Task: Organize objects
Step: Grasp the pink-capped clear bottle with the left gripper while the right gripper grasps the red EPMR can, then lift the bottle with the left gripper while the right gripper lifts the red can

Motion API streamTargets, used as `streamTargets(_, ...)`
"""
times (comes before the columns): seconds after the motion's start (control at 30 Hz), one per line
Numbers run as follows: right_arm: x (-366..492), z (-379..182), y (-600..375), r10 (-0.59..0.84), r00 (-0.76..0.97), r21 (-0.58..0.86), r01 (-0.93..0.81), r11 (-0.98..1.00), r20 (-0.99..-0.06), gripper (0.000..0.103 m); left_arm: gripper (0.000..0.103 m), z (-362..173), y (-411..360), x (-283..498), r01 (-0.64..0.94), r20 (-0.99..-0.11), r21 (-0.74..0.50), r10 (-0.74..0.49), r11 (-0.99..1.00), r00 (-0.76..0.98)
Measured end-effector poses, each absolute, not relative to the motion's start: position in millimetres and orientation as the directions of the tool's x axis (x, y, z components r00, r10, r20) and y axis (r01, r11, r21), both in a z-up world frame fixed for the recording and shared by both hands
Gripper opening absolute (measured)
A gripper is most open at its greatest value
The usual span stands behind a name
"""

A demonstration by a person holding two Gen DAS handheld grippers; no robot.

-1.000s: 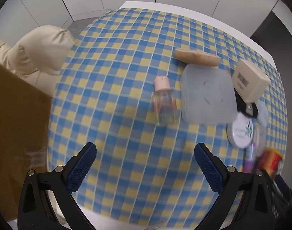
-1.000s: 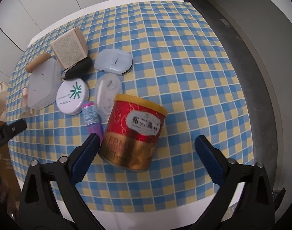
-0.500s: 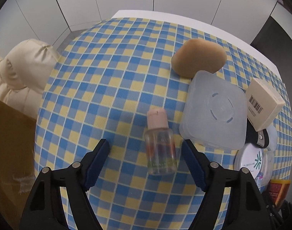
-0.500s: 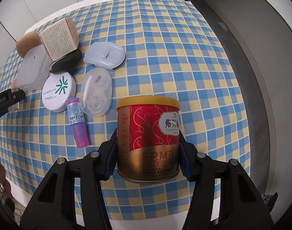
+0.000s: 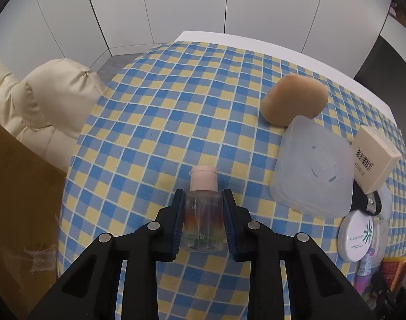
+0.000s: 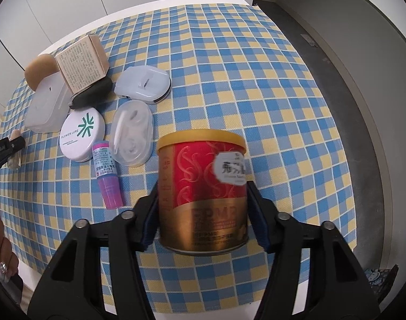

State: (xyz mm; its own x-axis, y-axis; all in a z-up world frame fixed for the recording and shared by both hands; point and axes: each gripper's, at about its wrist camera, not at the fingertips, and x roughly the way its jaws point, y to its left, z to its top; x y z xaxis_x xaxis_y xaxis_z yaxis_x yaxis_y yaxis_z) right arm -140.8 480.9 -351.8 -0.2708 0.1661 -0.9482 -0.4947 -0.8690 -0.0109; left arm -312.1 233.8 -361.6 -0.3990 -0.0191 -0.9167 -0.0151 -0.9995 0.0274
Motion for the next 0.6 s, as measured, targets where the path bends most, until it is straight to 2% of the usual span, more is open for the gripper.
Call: streamTargets(0.6,-147,-340,472,0.2,-0.301,-0.052,-0.434,-0.899,-0.933,0.056,0.027,-345,230,-287,-0.067,-0.924,0.087,-0.056,-0.994,-0.379)
